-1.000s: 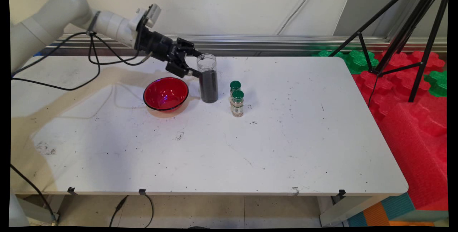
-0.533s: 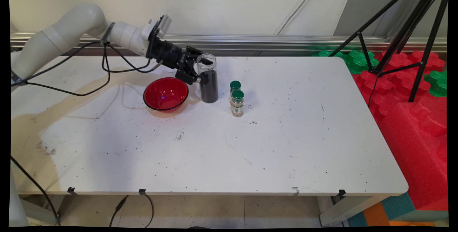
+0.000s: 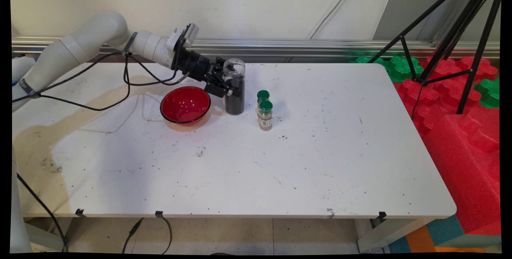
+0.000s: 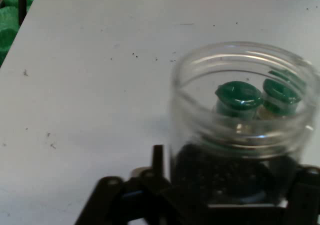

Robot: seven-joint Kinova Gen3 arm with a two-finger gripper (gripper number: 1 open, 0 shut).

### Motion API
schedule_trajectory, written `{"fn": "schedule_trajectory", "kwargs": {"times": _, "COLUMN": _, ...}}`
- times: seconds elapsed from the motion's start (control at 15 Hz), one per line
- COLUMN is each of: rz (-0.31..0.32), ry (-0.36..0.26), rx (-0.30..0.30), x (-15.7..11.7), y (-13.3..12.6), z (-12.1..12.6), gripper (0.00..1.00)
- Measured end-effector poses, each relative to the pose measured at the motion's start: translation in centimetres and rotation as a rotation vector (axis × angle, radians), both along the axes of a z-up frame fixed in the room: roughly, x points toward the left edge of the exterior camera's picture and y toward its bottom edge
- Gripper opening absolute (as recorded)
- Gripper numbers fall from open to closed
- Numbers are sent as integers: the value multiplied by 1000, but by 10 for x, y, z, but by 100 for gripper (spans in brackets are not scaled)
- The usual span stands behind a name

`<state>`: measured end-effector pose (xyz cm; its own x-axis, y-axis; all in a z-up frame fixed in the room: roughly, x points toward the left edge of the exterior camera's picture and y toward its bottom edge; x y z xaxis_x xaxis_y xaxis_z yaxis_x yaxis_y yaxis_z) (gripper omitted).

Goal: Pick up the black seasoning powder from the table, then pour the black seasoning powder in the red bowl

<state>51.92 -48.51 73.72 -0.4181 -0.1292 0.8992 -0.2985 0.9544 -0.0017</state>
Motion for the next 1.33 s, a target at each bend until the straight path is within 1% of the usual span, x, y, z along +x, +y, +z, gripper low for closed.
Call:
{"fn": "schedule_trajectory", "kwargs": {"times": 0.4, "rz": 5, "ry": 11, "rx": 0, "x": -1, "y": -3, "z": -4, "gripper": 0}}
{"fn": "schedule_trajectory", "kwargs": {"times": 0.6, "rz": 22, "ry": 25, "rx": 1, "x": 0, "y": -5, "z": -1, "gripper": 0}}
{"fn": "schedule_trajectory", "kwargs": {"times": 1.0, "rz": 67, "ry": 41, "rx": -14, "x": 5, "y": -7, "z": 15, "gripper": 0}}
{"fn": "schedule_trajectory", "kwargs": {"times": 1.33, "rz": 113, "ry": 38, "rx": -49, "x": 13, "y": -7, "z": 38, "gripper": 0}}
